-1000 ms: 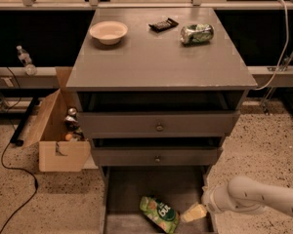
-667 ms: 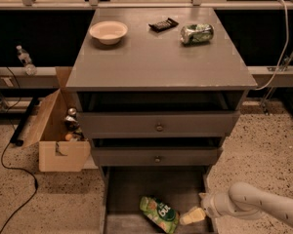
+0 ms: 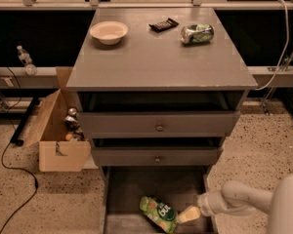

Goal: Pick green rice chip bag from bottom drawer and place on counter

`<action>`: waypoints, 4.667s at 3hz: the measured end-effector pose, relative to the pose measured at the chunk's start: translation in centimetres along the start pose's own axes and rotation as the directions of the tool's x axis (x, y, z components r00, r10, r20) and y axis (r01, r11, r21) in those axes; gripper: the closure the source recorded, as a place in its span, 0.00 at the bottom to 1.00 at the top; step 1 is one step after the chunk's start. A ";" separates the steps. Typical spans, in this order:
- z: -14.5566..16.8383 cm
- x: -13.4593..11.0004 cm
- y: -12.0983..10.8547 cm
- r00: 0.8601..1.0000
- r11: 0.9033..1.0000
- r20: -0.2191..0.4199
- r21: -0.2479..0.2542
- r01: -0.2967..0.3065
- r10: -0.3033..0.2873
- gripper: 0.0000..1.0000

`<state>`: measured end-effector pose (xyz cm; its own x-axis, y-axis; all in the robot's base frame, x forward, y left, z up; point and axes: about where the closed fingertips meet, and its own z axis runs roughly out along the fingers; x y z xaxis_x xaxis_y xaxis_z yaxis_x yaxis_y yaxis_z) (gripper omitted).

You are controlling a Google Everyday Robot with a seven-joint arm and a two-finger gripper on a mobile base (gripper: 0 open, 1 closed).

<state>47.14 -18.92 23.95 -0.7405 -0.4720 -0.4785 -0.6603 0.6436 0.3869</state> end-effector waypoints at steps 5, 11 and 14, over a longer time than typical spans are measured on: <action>11.5 0.4 2.3 0.993 0.993 -0.099 -0.095 -0.066 0.057 0.00; 6.5 -1.6 4.4 0.993 0.976 0.108 -0.206 0.076 -0.054 1.00; -5.7 -1.1 4.4 0.881 0.919 0.365 -0.133 0.371 -0.302 1.00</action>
Offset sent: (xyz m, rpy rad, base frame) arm 0.0176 0.0627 -0.1142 0.0297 0.1873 0.0106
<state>44.37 -19.02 30.65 -0.4067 -0.3899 -0.8262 -0.8980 0.3366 0.2832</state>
